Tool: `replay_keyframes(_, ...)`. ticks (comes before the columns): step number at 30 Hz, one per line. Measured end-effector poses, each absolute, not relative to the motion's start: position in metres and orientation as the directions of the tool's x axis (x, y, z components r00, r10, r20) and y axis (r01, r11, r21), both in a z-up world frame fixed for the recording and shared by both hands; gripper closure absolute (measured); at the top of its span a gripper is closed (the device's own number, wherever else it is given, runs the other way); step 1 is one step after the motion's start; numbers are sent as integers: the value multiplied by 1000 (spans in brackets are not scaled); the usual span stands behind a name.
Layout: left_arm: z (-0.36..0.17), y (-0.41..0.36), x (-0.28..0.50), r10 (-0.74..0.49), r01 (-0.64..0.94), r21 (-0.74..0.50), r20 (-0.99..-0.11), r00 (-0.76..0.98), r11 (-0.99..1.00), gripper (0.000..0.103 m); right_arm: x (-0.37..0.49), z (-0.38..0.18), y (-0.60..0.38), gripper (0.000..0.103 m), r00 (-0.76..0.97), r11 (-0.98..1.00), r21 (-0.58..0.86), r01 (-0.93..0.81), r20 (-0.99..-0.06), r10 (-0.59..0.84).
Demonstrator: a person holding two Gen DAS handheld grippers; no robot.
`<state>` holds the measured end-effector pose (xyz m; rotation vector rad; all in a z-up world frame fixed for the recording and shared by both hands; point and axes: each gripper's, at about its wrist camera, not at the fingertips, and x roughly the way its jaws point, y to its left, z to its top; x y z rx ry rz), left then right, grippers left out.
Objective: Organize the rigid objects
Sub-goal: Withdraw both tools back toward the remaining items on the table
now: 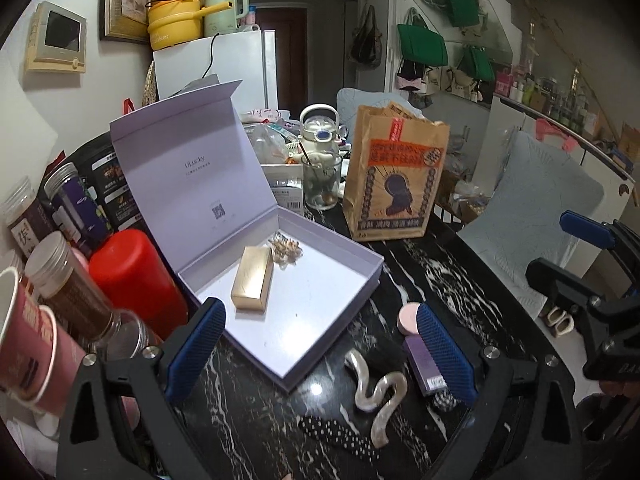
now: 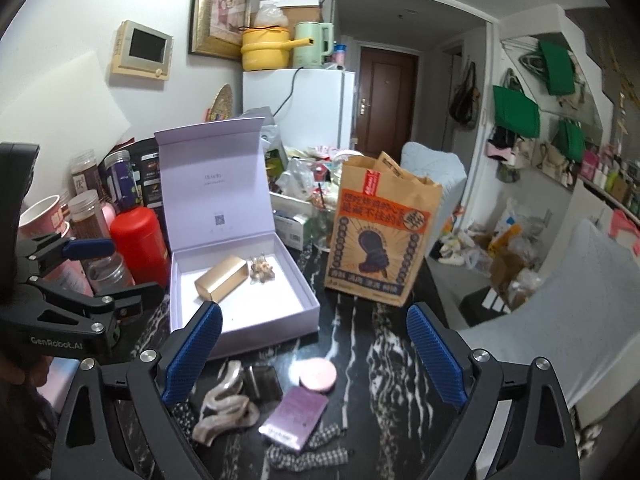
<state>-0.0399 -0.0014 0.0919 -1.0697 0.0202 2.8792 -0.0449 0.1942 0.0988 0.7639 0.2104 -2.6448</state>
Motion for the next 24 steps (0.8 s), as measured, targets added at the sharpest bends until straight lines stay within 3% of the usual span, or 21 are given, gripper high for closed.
replay_keyframes(2,89,-1,-33,68,-78,-15,-657,-751,-997,5,-39,95,199,4,-778,-922,-19,387,-543,-315)
replay_keyframes(24,29,4,0,116,-138,-29,-723,-681,-990,5,-3,36,212,3,-741,-935,47,351,-596,-308)
